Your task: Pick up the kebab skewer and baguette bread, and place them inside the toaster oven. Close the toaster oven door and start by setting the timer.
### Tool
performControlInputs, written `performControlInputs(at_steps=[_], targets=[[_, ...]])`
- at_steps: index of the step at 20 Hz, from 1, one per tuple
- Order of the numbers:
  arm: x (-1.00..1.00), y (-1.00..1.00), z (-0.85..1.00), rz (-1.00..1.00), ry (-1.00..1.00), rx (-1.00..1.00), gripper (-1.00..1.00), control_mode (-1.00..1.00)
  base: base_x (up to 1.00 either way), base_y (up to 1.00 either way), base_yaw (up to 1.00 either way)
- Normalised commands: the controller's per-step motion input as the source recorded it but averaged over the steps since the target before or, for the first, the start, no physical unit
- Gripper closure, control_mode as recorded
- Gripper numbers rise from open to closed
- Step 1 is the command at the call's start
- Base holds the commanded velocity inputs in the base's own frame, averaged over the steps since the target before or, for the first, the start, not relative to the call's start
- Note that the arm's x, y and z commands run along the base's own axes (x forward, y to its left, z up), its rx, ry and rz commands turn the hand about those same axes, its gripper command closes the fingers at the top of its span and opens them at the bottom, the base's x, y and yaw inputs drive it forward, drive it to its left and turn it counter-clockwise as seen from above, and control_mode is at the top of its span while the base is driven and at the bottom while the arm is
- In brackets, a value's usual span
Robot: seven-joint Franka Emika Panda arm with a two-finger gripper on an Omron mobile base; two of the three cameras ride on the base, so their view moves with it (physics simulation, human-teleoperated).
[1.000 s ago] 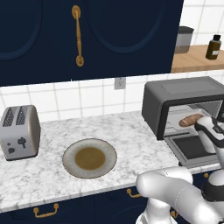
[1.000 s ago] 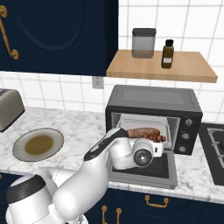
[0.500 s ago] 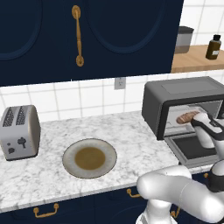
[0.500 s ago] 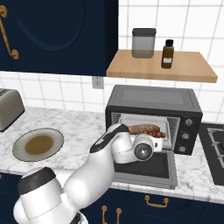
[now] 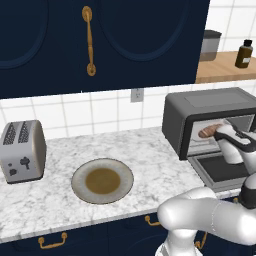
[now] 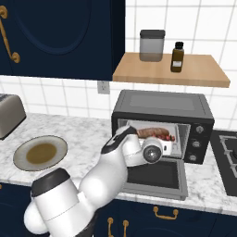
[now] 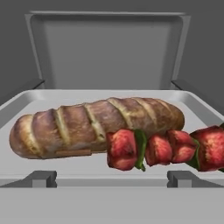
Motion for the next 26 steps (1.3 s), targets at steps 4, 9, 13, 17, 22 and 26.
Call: performControlInputs(at_steps=[4,9,13,17,22,26], targets=[[0.25,0.0,0.0,0.0,0.0,0.0,-1.0,-1.0,0.0,0.0,0.0],[0.17,0.0,0.0,0.0,-0.01,0.0,-1.0,-1.0,0.0,0.0,0.0],[0.18,0.0,0.0,0.0,-0.01,0.0,-1.0,-1.0,0.0,0.0,0.0],[0.19,0.0,0.0,0.0,0.0,0.0,-1.0,-1.0,0.0,0.0,0.0],[0.17,0.0,0.0,0.0,0.0,0.0,-1.0,-1.0,0.0,0.0,0.0],[0.16,0.0,0.0,0.0,-0.01,0.0,-1.0,-1.0,0.0,0.0,0.0]])
